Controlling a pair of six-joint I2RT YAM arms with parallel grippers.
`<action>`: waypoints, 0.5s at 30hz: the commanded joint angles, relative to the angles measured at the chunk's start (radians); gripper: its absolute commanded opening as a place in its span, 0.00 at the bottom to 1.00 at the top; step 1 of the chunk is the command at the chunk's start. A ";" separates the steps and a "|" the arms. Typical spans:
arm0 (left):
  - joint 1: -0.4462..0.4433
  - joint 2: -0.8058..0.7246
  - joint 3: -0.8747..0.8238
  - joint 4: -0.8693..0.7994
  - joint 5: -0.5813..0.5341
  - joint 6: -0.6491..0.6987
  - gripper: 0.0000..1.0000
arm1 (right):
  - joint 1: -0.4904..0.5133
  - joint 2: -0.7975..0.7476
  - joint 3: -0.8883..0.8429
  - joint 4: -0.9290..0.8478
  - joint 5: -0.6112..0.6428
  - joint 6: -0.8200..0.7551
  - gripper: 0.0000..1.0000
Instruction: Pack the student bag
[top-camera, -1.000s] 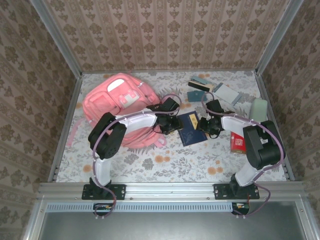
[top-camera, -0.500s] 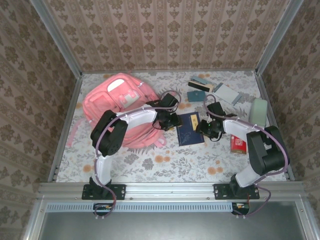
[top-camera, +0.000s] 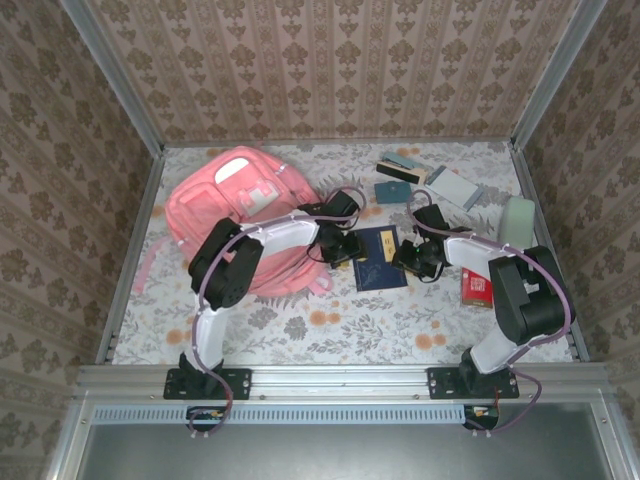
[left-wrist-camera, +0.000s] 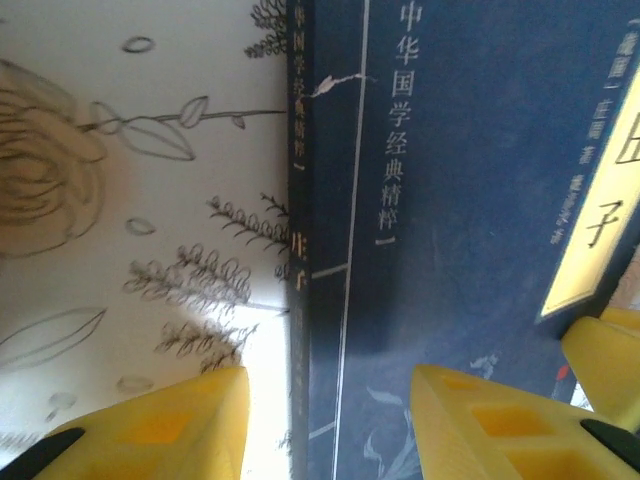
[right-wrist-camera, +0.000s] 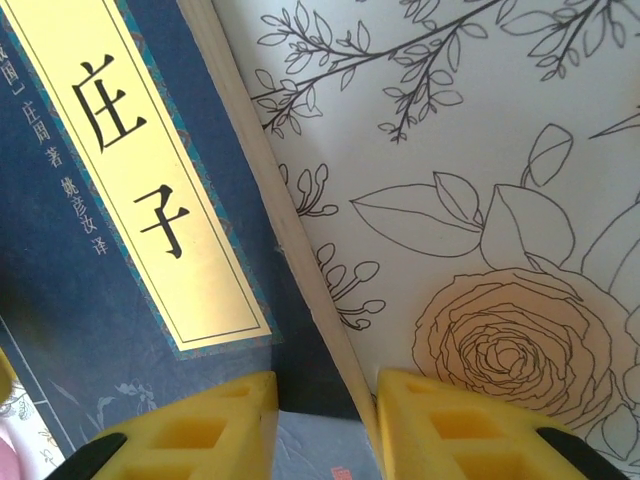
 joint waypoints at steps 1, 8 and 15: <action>-0.002 0.045 0.044 0.008 0.067 0.000 0.47 | 0.019 0.036 -0.025 0.044 -0.061 0.041 0.33; 0.002 0.029 0.008 0.236 0.171 -0.041 0.45 | 0.023 0.052 -0.023 0.060 -0.078 0.060 0.34; 0.004 -0.020 -0.054 0.455 0.230 -0.080 0.42 | 0.023 0.065 -0.015 0.069 -0.091 0.071 0.33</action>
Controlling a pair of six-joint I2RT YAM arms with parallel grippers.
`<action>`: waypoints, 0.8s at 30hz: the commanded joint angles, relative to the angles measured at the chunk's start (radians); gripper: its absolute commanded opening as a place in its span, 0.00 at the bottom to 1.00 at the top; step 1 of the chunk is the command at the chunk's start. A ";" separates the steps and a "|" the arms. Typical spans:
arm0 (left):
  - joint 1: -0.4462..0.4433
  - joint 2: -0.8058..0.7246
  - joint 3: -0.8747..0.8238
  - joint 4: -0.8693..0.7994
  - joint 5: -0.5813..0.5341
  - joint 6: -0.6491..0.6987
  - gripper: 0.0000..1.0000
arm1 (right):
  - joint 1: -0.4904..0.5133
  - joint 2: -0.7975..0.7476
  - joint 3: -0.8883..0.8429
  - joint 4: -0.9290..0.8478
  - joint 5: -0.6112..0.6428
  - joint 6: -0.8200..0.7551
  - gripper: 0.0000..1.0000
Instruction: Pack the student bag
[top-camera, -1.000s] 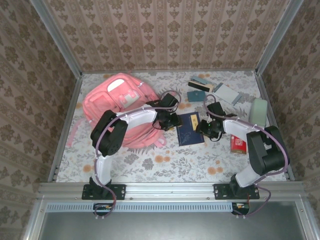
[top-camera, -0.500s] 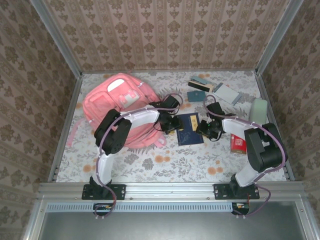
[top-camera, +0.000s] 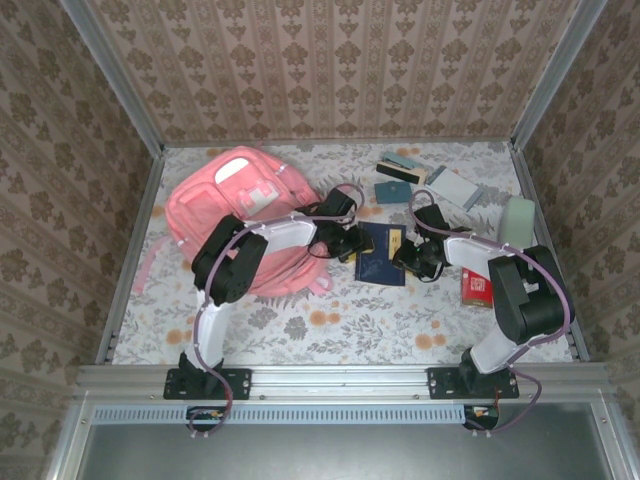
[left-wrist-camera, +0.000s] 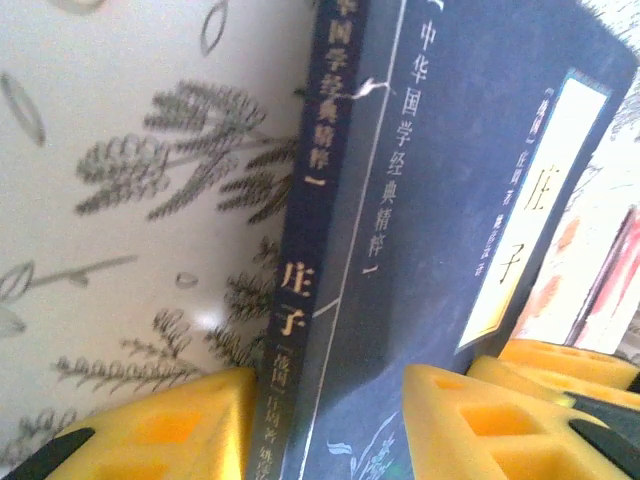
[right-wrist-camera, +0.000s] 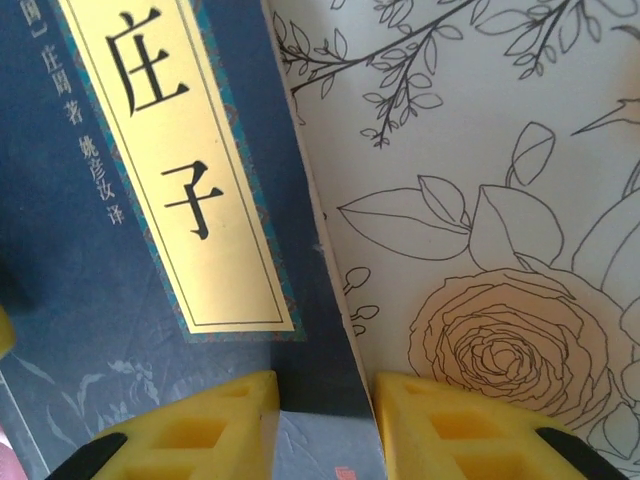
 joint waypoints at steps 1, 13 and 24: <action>-0.025 -0.055 -0.013 0.201 0.109 -0.032 0.40 | 0.023 0.058 -0.013 0.059 -0.089 0.022 0.33; -0.019 -0.058 -0.023 0.238 0.196 0.011 0.37 | 0.005 0.053 0.010 0.033 -0.091 -0.002 0.34; 0.003 -0.086 -0.051 0.184 0.207 0.070 0.11 | -0.003 0.012 0.006 0.040 -0.093 -0.009 0.39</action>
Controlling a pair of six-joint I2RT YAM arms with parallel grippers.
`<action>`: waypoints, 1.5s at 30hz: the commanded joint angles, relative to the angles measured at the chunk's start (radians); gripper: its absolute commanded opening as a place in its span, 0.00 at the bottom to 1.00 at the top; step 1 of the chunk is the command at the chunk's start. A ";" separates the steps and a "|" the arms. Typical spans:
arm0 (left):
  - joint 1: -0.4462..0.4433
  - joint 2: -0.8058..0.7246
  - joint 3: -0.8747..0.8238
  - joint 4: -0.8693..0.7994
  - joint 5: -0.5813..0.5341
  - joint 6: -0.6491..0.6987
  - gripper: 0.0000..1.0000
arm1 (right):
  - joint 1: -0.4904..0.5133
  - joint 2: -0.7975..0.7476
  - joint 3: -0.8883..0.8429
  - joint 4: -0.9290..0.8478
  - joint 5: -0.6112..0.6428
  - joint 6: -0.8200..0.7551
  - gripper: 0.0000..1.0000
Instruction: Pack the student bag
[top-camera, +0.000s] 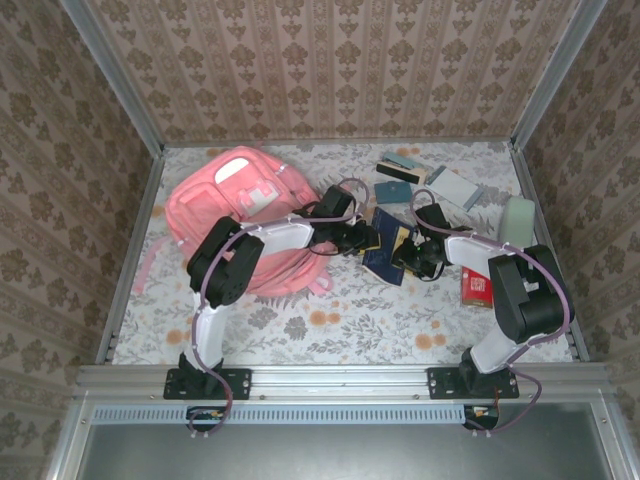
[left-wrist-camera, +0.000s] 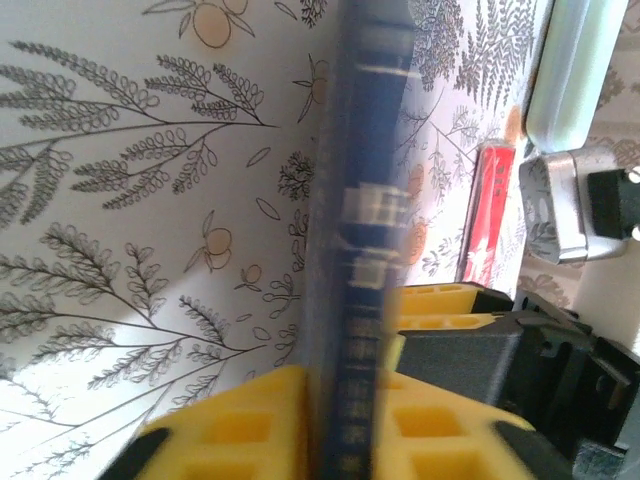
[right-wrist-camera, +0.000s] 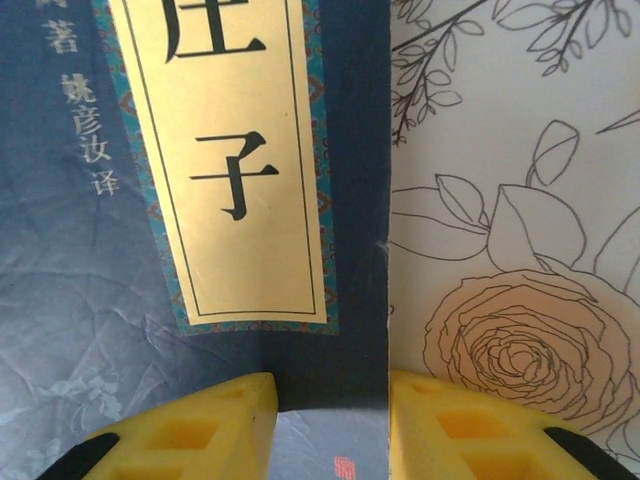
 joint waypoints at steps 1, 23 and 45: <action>0.005 -0.052 -0.008 0.015 0.055 0.012 0.06 | 0.001 -0.003 0.003 0.039 -0.064 -0.009 0.41; 0.120 -0.284 -0.066 0.279 0.246 -0.104 0.00 | -0.271 -0.182 -0.129 0.844 -0.621 0.442 0.68; 0.150 -0.290 -0.080 0.363 0.332 -0.139 0.00 | -0.251 -0.121 -0.086 1.134 -0.781 0.662 0.17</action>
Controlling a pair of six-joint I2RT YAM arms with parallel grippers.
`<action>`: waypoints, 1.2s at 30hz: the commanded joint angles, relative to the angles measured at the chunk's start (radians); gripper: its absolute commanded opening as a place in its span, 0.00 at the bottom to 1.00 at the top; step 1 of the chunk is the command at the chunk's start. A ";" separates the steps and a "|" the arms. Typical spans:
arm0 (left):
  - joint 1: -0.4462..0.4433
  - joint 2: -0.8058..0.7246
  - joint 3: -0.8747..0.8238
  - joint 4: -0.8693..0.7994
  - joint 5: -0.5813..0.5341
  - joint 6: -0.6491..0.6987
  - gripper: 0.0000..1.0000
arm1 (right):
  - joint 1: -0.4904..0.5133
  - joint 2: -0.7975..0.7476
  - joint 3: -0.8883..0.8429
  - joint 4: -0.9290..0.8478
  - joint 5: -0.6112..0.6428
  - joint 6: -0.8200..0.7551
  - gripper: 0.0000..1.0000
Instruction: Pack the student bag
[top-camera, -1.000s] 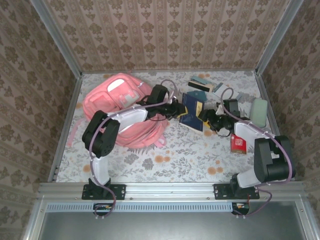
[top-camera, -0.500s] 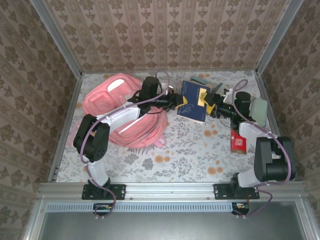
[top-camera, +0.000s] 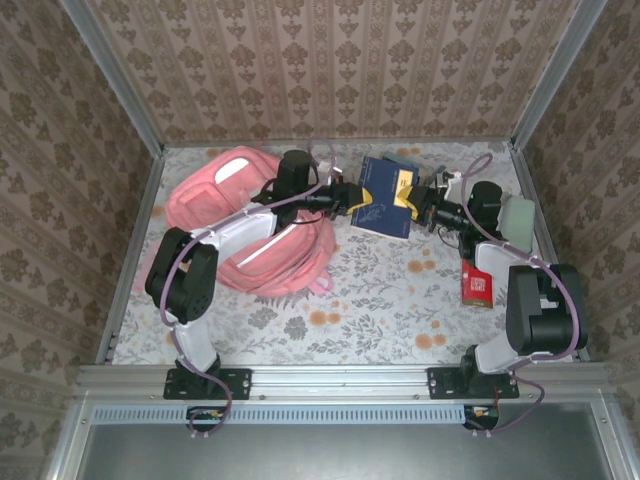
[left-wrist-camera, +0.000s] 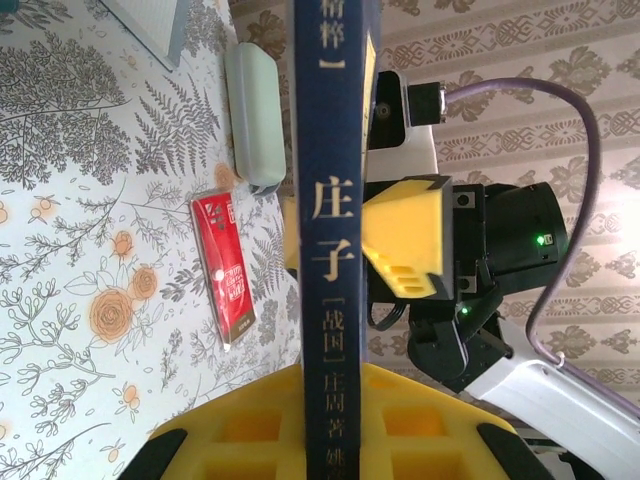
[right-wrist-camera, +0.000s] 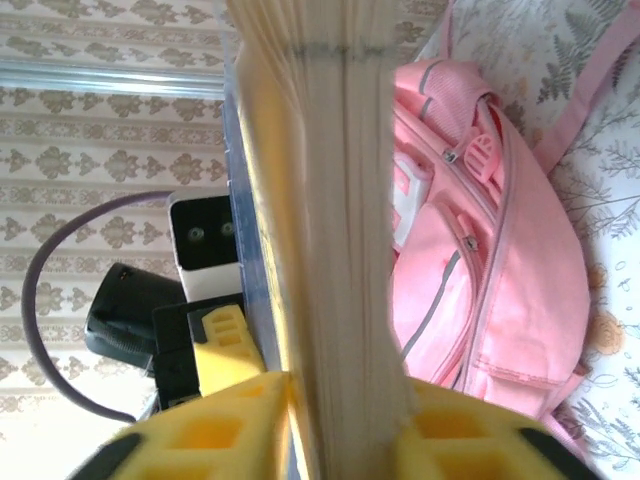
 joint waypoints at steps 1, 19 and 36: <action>0.003 -0.037 -0.002 0.035 0.033 0.003 0.00 | 0.010 -0.012 0.025 0.045 -0.039 0.009 0.06; 0.084 -0.210 0.016 -0.900 -0.579 0.573 0.59 | 0.008 -0.152 0.049 -0.441 0.112 -0.309 0.00; -0.036 -0.163 -0.021 -1.144 -0.981 0.820 0.56 | 0.011 -0.142 0.025 -0.439 0.133 -0.303 0.00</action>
